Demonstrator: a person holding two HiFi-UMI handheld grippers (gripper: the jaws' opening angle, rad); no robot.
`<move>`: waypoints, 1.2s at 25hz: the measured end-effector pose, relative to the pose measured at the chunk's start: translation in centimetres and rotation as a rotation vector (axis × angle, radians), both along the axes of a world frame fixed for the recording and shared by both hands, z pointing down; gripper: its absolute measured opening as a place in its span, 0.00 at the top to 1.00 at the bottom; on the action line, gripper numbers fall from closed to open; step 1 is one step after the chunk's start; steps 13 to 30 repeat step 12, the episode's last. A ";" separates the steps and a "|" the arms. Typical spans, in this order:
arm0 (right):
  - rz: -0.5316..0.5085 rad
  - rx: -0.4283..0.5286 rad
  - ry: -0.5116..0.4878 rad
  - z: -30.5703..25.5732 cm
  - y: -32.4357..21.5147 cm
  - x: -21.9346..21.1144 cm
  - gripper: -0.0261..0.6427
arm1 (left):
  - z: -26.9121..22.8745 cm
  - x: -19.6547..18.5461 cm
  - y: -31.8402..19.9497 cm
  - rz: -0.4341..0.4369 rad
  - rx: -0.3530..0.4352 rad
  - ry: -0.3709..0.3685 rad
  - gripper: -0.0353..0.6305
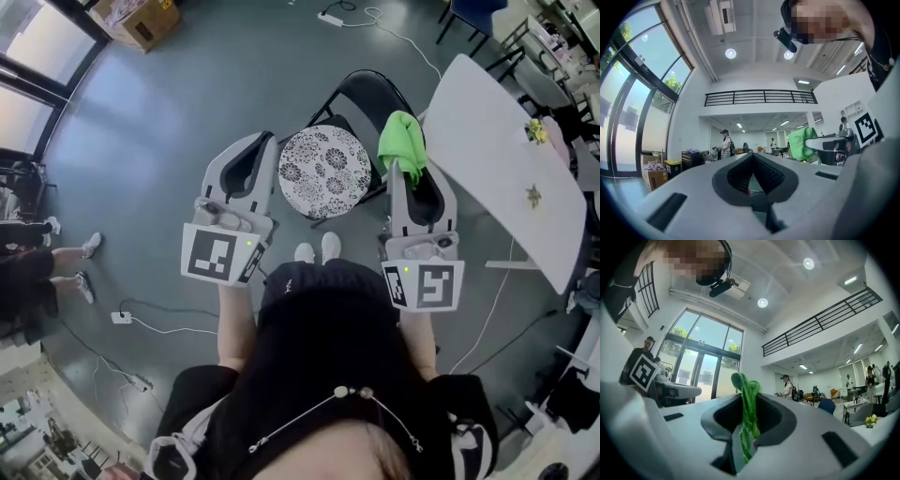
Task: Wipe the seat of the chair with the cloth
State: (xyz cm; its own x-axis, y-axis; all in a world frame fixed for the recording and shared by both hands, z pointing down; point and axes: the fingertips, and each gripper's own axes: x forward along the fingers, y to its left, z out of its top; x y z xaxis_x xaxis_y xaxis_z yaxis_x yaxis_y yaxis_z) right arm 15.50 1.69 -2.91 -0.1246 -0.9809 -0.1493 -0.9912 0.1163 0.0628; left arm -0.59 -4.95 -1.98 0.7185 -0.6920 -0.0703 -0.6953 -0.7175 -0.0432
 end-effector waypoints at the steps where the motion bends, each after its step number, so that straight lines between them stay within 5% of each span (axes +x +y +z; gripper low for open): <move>1: 0.006 0.001 0.005 -0.1 0.0 0.3 0.84 | -0.2 0.3 0.0 0.002 0.008 -0.001 0.94; 30: 0.021 0.003 0.042 -0.6 -0.5 0.4 0.84 | -1.2 0.2 -0.1 -0.016 0.043 -0.032 0.94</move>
